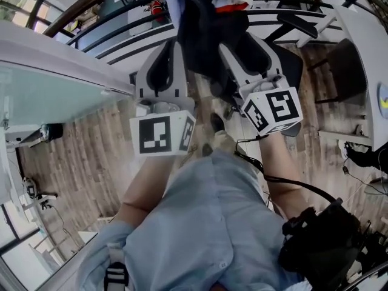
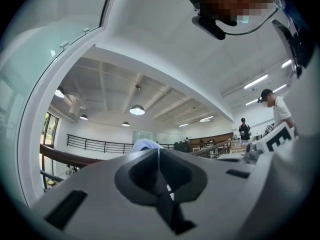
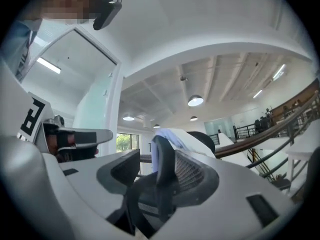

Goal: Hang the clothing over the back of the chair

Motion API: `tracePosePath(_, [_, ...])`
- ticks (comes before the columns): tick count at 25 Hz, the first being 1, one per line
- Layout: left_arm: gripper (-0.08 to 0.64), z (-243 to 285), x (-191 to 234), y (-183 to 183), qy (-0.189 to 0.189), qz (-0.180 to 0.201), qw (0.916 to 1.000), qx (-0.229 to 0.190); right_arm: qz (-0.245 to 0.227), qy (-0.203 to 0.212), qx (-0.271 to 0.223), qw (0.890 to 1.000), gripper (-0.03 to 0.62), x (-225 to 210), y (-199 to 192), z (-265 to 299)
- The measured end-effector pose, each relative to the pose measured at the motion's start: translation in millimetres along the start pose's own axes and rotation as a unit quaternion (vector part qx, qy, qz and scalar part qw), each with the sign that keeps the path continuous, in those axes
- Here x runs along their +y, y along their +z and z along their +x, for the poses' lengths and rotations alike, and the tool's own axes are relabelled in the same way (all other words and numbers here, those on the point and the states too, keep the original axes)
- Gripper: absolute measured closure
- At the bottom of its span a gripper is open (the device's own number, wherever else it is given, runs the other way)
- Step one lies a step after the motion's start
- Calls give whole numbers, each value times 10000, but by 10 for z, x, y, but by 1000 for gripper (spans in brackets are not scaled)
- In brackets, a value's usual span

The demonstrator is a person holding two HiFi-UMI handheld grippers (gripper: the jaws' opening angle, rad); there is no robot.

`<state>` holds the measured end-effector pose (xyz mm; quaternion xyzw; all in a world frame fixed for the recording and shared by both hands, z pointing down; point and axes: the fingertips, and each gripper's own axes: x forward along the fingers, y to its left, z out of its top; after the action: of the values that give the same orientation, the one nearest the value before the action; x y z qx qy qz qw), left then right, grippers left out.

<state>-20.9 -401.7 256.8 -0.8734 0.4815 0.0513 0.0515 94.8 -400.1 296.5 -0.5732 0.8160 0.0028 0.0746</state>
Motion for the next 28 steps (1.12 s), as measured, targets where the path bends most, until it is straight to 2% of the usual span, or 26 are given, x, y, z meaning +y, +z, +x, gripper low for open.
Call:
tracePosePath(4, [541, -324, -206, 175, -253, 40, 9994, -226, -523, -30, -113, 9986, 508, 546, 370, -233])
tracePosePath(6, [541, -426, -318, 251, -339, 102, 9990, -272, -664, -54, -157, 9977, 538, 703, 469, -318])
tracePosePath(13, [541, -767, -377, 543, -156, 24, 9989, -442, -962, -23, -319, 9948, 560, 1080, 704, -559])
tracePosePath(28, [541, -751, -473, 587, 108, 109, 9987, -481, -1094, 239, -382, 9930, 578, 1085, 786, -542])
